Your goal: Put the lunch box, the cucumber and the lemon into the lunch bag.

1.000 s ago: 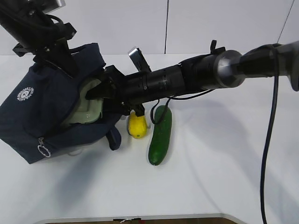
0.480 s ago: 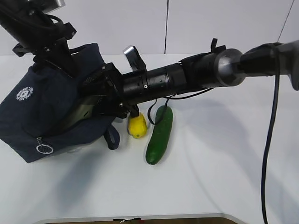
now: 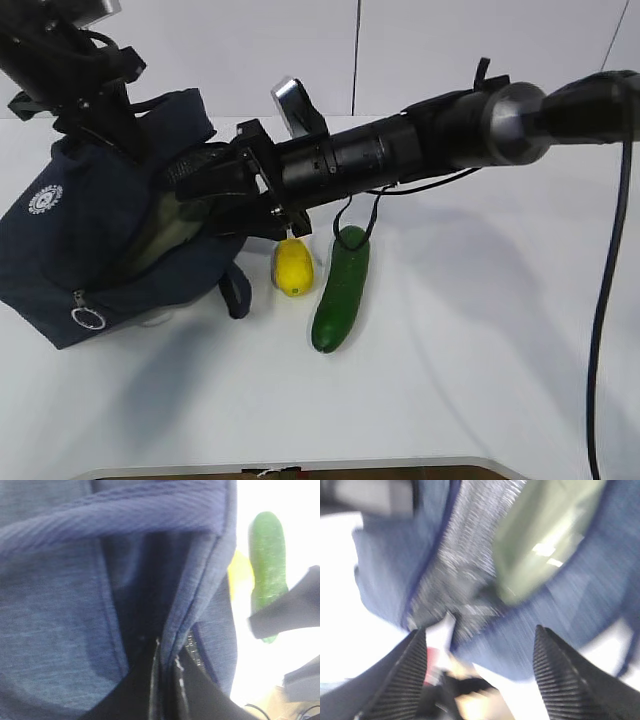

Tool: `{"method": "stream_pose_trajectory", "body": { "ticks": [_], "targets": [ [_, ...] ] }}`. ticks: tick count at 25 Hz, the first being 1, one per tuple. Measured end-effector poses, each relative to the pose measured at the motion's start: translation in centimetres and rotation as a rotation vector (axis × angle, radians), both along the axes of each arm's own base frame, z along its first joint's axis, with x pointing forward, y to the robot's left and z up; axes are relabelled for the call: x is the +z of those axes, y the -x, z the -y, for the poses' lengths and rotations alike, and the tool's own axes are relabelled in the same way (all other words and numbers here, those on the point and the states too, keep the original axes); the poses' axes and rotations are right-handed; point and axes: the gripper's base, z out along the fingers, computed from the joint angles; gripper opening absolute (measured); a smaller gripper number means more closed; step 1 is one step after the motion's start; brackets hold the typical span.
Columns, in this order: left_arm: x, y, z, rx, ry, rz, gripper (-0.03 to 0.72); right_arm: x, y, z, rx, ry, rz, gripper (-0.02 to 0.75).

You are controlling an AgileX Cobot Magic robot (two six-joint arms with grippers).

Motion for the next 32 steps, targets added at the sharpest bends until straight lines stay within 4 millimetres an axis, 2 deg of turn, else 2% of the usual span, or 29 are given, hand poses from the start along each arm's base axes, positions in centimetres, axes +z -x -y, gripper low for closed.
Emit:
{"method": "stream_pose_trajectory", "body": {
  "ticks": [7, 17, 23, 32],
  "targets": [
    [-0.1, -0.4, -1.7, 0.041, -0.017, 0.000, -0.015, 2.9, 1.0, 0.9, 0.049, 0.163, 0.088, 0.525],
    [-0.1, -0.4, -1.7, 0.041, -0.020, -0.001, -0.015, 6.7, 2.0, 4.4, -0.050, 0.624, 0.179, 0.525],
    [-0.1, -0.4, -1.7, 0.041, -0.022, 0.000, -0.015, 6.4, 1.9, 6.1, -0.140, 0.835, 0.138, 0.525],
    [-0.1, -0.4, -1.7, 0.041, -0.022, 0.000, -0.015, 5.8, 2.5, 5.4, -0.171, 0.980, 0.144, 0.536]
  ]
}}
